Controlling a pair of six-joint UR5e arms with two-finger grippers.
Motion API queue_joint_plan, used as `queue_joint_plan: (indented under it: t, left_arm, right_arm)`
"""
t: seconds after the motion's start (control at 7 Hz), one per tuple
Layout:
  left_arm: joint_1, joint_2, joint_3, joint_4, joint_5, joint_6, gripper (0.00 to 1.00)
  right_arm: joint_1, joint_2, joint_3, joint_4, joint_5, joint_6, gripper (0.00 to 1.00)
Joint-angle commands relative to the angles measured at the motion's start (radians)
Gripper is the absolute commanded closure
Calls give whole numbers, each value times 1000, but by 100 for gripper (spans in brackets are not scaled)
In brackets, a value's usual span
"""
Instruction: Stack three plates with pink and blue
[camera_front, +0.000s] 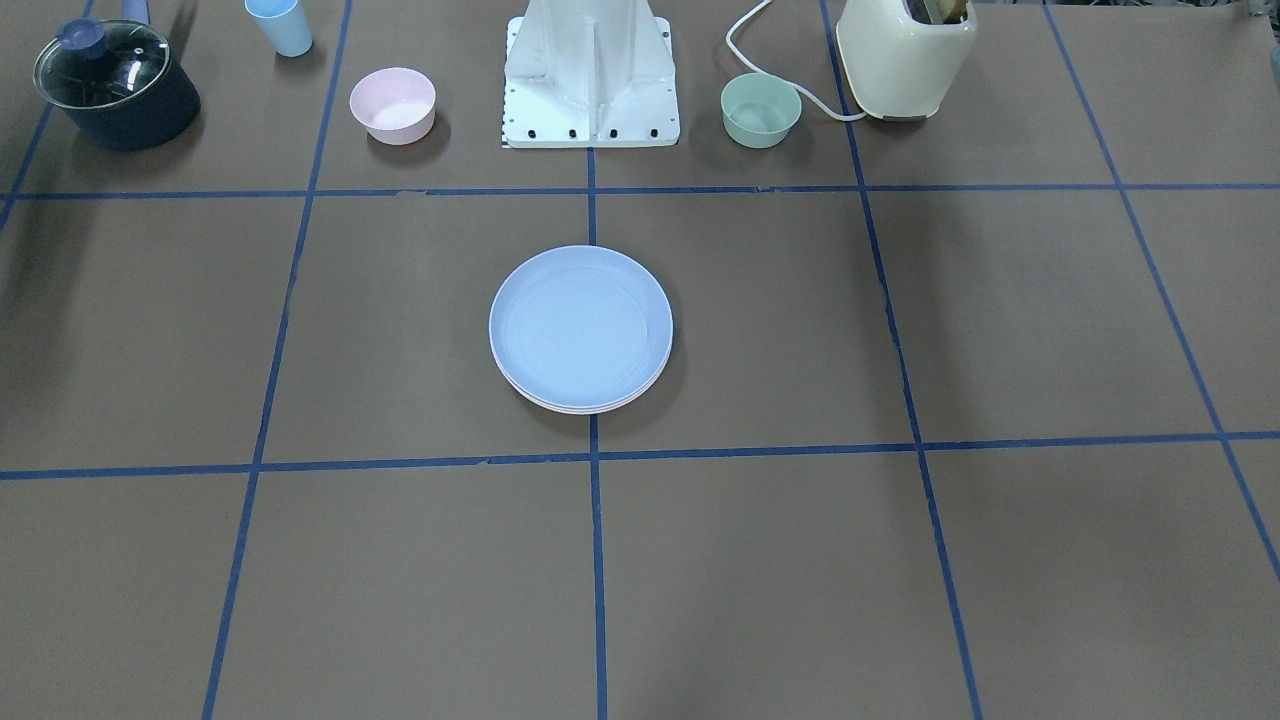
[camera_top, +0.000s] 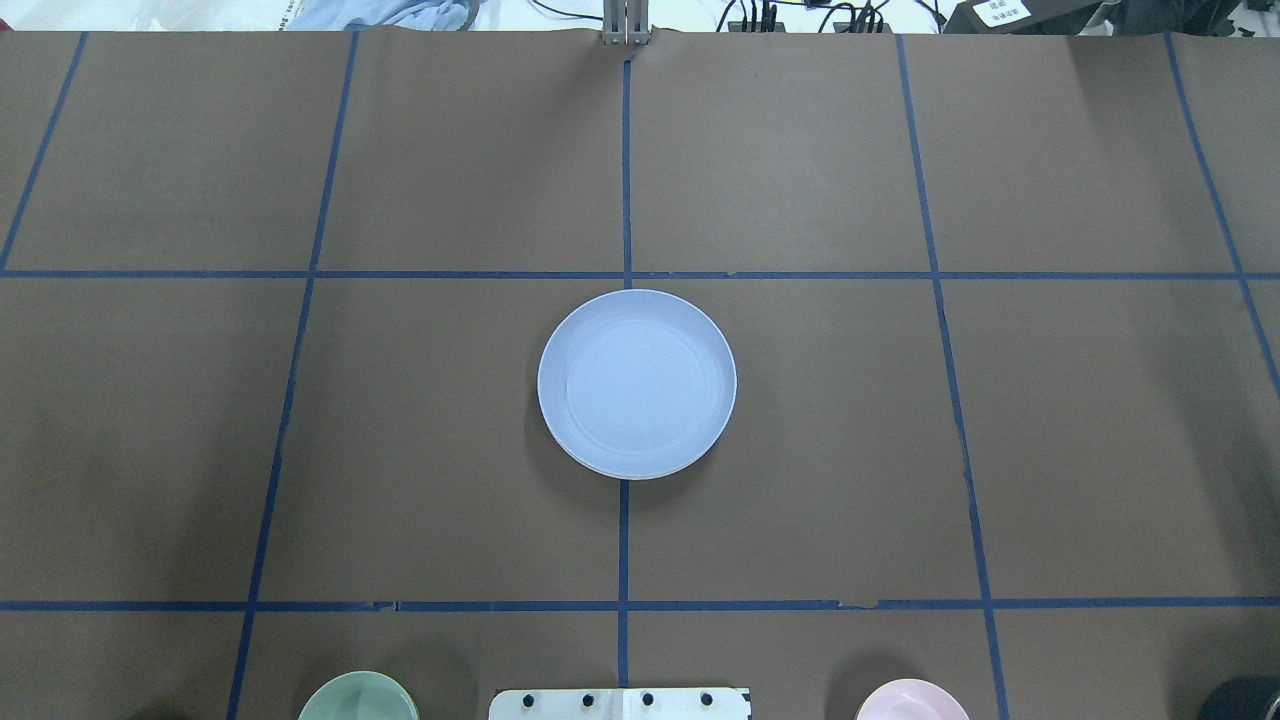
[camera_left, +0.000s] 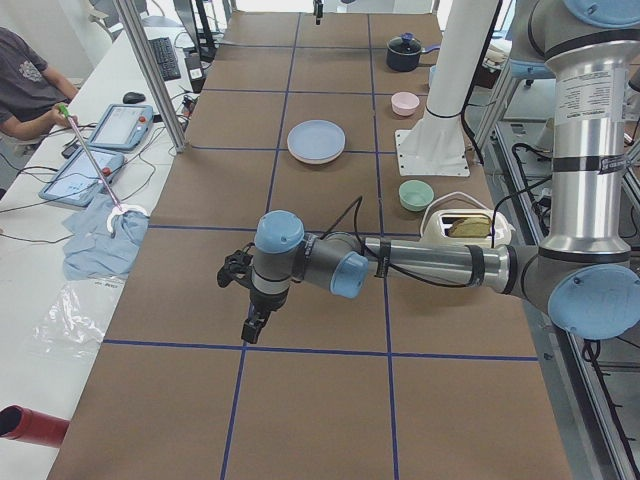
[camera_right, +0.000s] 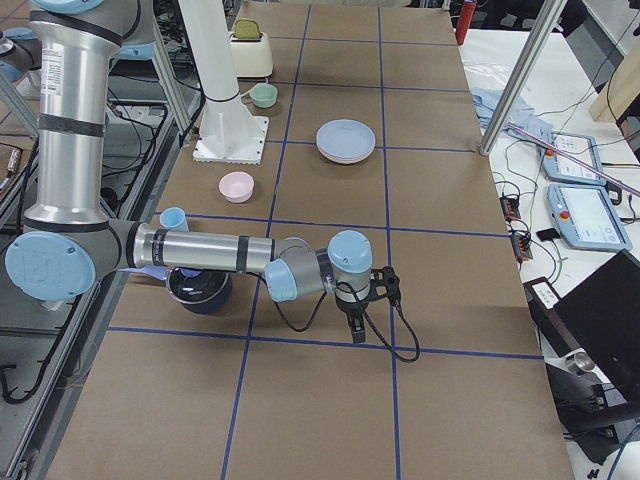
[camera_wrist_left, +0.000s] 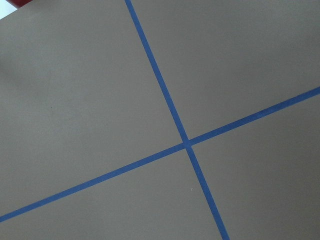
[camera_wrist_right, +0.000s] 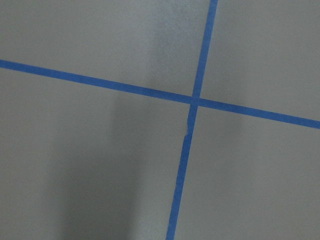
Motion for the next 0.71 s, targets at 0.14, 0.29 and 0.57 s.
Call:
queue_joint_plan:
  t: [0.14, 0.29, 0.57]
  left_arm:
    - [0, 16, 15, 68, -9, 10, 0]
    - [-2, 19, 37, 66, -49, 12, 0]
    - [-6, 21, 41, 75, -83, 13, 0]
  right_arm:
    - [83, -15, 131, -270, 40, -24, 0]
    - [103, -30, 123, -270, 95, -24, 0]
    - [162, -47, 129, -269, 124, -22, 0]
